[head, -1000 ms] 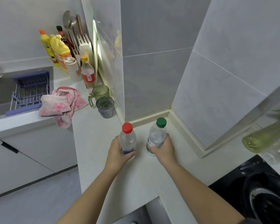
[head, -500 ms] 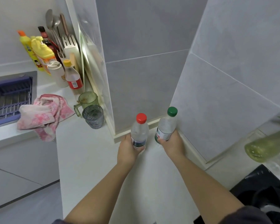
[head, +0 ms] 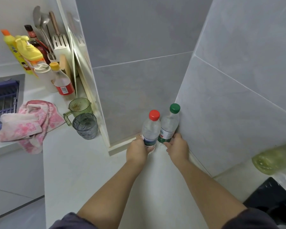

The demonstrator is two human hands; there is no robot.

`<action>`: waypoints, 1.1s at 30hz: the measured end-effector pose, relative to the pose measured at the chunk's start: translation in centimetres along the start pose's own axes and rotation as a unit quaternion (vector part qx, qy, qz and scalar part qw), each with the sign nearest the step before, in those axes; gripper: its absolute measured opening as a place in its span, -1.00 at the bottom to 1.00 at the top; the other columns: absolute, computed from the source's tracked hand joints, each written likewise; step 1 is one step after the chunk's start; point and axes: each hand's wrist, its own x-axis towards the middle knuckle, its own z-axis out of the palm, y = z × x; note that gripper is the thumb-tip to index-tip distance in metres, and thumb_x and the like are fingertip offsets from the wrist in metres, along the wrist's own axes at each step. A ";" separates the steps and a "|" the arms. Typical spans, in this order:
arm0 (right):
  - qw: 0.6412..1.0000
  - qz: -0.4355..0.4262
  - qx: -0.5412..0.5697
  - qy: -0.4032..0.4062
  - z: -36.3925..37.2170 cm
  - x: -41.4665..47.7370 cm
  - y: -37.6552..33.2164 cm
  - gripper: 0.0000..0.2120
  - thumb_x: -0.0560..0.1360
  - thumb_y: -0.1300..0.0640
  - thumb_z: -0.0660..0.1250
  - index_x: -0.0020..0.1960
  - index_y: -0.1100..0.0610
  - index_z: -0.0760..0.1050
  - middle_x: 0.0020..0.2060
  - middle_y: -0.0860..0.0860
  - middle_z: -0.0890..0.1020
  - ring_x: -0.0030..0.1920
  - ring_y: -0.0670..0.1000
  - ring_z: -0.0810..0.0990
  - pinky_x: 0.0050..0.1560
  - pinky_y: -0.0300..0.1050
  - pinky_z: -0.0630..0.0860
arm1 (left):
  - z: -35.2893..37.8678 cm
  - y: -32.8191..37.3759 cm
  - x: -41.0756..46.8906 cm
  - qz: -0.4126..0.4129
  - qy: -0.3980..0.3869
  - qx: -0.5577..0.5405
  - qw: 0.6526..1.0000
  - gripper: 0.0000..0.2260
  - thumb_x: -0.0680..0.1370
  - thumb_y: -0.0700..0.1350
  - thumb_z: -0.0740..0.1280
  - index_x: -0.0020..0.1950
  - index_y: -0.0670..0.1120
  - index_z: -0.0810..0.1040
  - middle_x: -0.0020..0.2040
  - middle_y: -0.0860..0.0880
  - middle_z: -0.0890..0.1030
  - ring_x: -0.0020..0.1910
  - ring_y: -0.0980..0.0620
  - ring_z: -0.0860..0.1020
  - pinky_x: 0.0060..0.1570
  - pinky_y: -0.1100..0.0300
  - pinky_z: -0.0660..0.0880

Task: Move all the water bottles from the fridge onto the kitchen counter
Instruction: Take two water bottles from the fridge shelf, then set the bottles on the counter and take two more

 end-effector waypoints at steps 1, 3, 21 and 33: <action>1.000 -0.001 -0.003 0.001 0.2 0.3 0.2 -0.65 0.38 0.12 0.54 -0.06 0.12 0.36 -0.20 0.12 0.65 -0.21 0.26 0.65 -0.22 0.17 0.61 | 0.2 0.2 0.1 -0.001 -0.003 0.000 1.000 -0.54 0.45 0.13 0.46 0.13 -0.16 0.45 0.01 -0.13 0.65 -0.01 -0.18 0.61 -0.19 0.09 0.49; 1.000 -0.003 -0.006 0.000 0.4 0.4 0.4 -0.69 0.40 0.15 0.52 -0.09 0.14 0.37 -0.24 0.11 0.64 -0.22 0.26 0.65 -0.24 0.19 0.61 | 0.4 0.6 0.3 -0.004 -0.007 0.004 1.000 -0.53 0.44 0.14 0.46 0.13 -0.16 0.45 0.00 -0.13 0.65 -0.02 -0.18 0.61 -0.18 0.08 0.51; 0.996 -0.032 -0.062 -0.048 -3.0 -3.5 -1.2 -0.58 0.50 0.10 0.44 0.30 0.18 0.44 -0.08 0.12 0.67 0.00 0.17 0.62 -0.01 -0.06 0.50 | -0.3 0.7 -0.8 -0.040 -0.050 0.027 0.998 -0.49 0.42 0.03 0.51 0.22 -0.19 0.44 0.13 -0.14 0.61 0.10 -0.15 0.59 -0.04 0.08 0.51; 0.934 -0.196 -0.291 -0.061 -8.9 -16.3 -2.7 -0.32 0.59 -0.25 0.13 0.59 -0.01 -0.01 0.59 0.03 0.05 0.58 0.12 -0.02 0.49 0.14 0.06 | -9.0 -5.4 -15.3 0.044 0.085 0.331 0.939 -0.09 0.48 0.31 0.29 0.58 -0.10 -0.14 0.58 -0.17 0.01 0.54 -0.23 0.04 0.44 -0.10 0.17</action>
